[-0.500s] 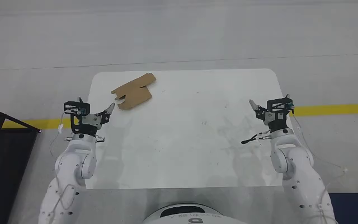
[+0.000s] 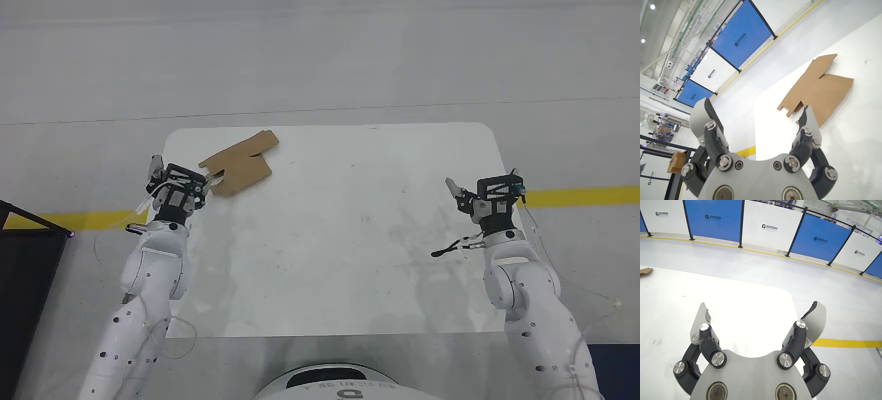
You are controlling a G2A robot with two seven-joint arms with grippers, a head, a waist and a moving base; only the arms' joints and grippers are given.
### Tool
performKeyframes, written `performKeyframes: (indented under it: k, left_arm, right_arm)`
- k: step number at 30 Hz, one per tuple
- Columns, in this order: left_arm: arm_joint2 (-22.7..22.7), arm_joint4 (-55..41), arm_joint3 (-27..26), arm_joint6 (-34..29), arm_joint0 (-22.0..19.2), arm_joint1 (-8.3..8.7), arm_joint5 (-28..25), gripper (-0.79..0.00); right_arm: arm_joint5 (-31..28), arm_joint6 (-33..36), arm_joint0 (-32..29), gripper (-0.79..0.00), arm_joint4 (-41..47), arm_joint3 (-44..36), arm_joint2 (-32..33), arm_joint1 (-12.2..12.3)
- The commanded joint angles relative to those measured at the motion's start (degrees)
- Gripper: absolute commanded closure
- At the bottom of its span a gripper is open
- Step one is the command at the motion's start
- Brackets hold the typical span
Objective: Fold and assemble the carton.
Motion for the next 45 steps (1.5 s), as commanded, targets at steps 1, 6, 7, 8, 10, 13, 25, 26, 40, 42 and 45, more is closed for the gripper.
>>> performKeyframes:
  k: [1,6,7,8,10,13,25,26,40,42,45]
  left_arm:
    - [1.00,12.14,2.78,-4.69,-0.42,-0.16,6.89,-0.785]
    - [9.10,30.49,9.77,-15.77,-4.38,-1.36,8.95,-0.785]
    - [10.21,33.40,10.85,-17.64,-5.07,-1.54,8.25,-0.785]
    - [10.96,35.65,11.80,-19.71,-5.78,-1.74,7.75,-0.785]
    - [12.19,39.58,13.84,-22.35,-7.24,-2.03,6.10,-0.785]
    - [13.63,43.56,16.78,-26.42,-9.29,-2.60,5.34,-0.785]
    - [17.60,42.95,22.05,-24.28,-14.42,-4.70,1.41,-0.785]
    - [17.09,42.38,21.67,-22.94,-14.25,-4.62,0.51,-0.785]
    - [9.58,35.03,13.20,-9.94,-8.76,-3.21,-13.64,-0.785]
    - [8.75,34.81,12.37,-9.01,-8.10,-3.04,-14.87,-0.785]
    - [8.58,35.89,12.08,-9.73,-7.56,-3.03,-14.85,-0.785]
  right_arm:
    - [0.00,0.00,0.00,-0.785,0.00,0.00,0.00,0.00]
    - [0.00,0.00,0.00,-0.785,0.00,0.00,0.00,0.00]
    - [0.00,0.00,0.00,-0.785,0.00,0.00,0.00,0.00]
    - [0.00,0.00,0.00,-0.785,0.00,0.00,0.00,0.00]
    - [0.00,0.00,0.00,-0.785,0.00,0.00,0.00,0.00]
    - [0.00,0.00,0.00,-0.785,0.00,0.00,0.00,0.00]
    - [0.00,0.00,0.00,-0.785,0.00,0.00,0.00,0.00]
    - [0.00,0.00,0.00,-0.785,0.00,0.00,0.00,0.00]
    - [0.00,0.00,0.00,-0.785,0.00,0.00,0.00,0.00]
    - [0.00,0.00,0.00,-0.785,0.00,0.00,0.00,0.00]
    - [0.00,0.00,0.00,-0.785,0.00,0.00,0.00,0.00]
